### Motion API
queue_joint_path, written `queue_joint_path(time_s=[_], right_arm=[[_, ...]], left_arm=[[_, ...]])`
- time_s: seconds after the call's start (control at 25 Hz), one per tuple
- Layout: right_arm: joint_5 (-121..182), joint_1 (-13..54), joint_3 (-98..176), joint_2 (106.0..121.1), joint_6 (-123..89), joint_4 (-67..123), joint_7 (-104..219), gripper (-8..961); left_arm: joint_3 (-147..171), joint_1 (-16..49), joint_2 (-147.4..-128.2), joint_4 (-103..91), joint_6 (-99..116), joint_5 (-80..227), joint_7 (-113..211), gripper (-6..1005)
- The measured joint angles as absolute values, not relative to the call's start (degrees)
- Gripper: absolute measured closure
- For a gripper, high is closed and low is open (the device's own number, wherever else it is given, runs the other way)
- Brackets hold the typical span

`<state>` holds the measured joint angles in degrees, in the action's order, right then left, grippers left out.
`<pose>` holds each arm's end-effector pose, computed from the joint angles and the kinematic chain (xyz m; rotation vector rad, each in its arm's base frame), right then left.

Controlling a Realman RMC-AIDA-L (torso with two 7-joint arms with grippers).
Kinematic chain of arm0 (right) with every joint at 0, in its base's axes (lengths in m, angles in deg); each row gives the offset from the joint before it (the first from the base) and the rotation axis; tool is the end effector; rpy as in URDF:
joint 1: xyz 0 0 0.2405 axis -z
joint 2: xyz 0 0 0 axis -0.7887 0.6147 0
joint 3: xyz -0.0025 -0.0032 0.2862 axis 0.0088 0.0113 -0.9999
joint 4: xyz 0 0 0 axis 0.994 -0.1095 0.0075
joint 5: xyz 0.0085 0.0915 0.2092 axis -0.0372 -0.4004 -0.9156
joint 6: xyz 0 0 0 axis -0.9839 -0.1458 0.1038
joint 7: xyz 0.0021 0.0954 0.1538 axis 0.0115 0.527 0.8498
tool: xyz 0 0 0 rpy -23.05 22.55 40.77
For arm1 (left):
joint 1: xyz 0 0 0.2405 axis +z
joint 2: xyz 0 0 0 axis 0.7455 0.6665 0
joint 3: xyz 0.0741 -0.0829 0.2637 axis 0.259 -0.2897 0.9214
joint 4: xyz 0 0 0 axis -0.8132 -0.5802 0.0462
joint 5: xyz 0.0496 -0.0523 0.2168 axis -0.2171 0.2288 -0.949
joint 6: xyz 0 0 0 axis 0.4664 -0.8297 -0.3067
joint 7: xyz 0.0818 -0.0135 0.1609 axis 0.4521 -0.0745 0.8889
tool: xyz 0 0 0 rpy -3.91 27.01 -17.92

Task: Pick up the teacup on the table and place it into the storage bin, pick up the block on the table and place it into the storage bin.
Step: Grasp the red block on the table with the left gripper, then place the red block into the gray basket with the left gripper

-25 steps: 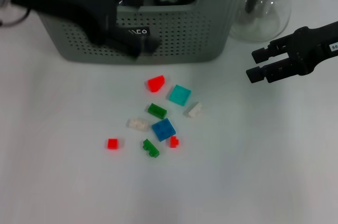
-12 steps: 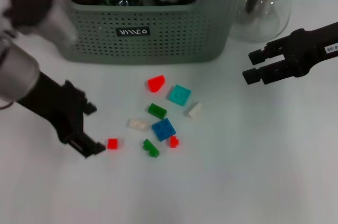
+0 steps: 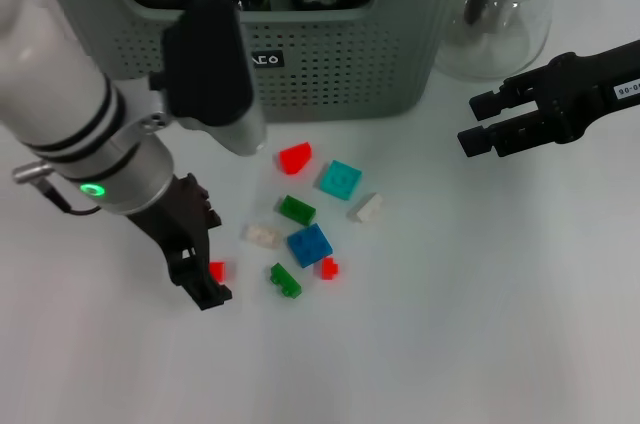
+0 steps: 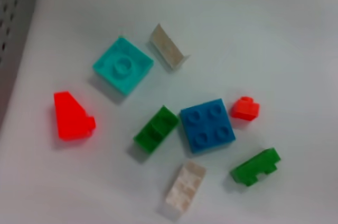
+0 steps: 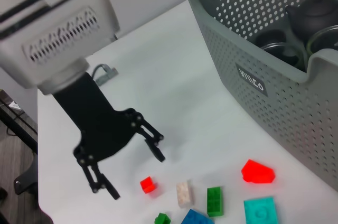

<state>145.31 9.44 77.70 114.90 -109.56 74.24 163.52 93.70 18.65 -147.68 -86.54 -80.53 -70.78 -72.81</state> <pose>0.2184 0.4042 -0.0049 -3.0071 0.8096 0.2236 -0.2176 0.3363 -0.0842 -2.9054 -0.3218 0.8256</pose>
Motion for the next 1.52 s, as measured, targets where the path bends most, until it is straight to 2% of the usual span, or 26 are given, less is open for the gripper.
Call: queue_joint_path(time_s=[0.32,0.52,0.96,1.2,1.52], right_arm=[[145.2,9.7,77.7,114.77,-109.5,74.2,163.6,268],[145.1,9.8,77.7,114.74,-109.5,74.2,163.6,268],[145.1,9.9,77.6,114.74,-109.3,74.2,163.5,268],[145.1,9.9,77.6,114.81,-109.3,74.2,163.4,268],[145.1,10.2,77.6,114.78,-109.3,74.3,163.2,268]], left_arm=[[96.4,18.5,-147.67,-83.1,-77.4,-72.8,-72.0,97],[97.0,18.7,-147.67,-82.3,-76.4,-72.8,-71.2,157],[99.5,20.1,-147.67,-81.5,-72.3,-74.0,-70.3,516],[99.6,20.2,-147.67,-81.3,-72.6,-73.9,-70.2,578],[96.0,21.3,-147.67,-88.3,-77.8,-67.0,-70.9,794]])
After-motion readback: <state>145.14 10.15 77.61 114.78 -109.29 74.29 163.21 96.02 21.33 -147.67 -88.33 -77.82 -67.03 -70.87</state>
